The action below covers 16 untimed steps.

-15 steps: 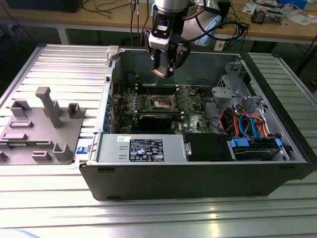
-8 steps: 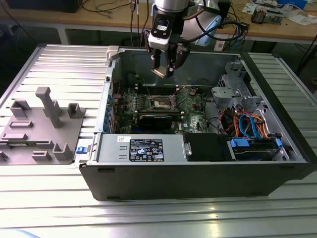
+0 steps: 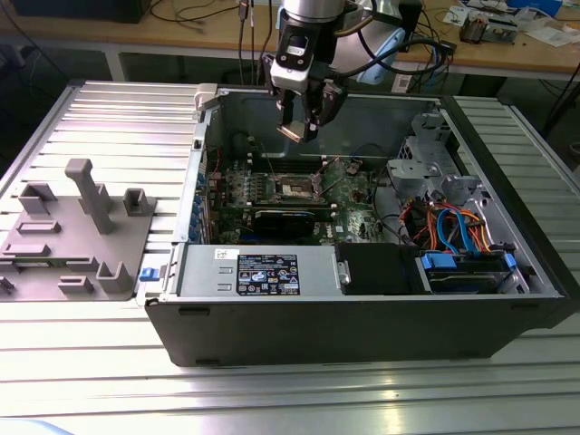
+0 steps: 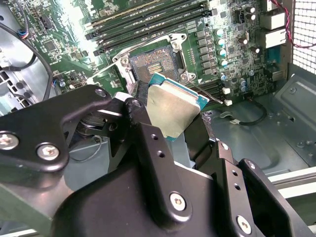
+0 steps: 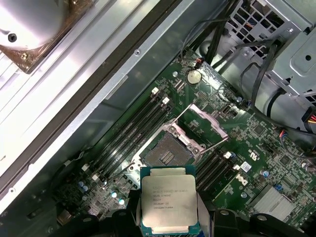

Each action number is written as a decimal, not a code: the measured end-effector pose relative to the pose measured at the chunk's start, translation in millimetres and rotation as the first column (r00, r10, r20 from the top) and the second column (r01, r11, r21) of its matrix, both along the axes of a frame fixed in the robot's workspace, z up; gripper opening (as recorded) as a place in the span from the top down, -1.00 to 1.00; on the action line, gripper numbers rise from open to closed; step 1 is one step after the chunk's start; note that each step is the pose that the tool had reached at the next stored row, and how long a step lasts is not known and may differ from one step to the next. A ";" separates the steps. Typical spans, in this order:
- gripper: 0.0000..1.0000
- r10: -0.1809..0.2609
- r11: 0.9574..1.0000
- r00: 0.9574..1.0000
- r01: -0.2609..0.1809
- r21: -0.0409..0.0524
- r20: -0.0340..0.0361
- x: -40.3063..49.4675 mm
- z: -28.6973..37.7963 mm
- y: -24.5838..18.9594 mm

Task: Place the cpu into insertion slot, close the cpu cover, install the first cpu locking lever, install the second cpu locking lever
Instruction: 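Place the cpu into insertion slot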

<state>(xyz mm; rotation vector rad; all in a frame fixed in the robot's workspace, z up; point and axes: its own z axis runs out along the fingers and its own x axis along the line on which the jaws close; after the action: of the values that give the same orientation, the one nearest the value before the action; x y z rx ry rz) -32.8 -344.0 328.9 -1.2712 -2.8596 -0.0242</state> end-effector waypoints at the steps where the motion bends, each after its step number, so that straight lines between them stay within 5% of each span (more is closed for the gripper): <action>1: -0.08 -0.001 1.000 1.000 0.001 0.000 0.000 0.0 0.0 0.0; 16: -0.08 -0.020 1.000 1.000 0.020 0.000 0.000 0.0 0.0 0.0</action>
<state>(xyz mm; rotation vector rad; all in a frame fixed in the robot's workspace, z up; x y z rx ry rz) -32.8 -344.0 328.9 -1.2995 -2.8471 -0.0244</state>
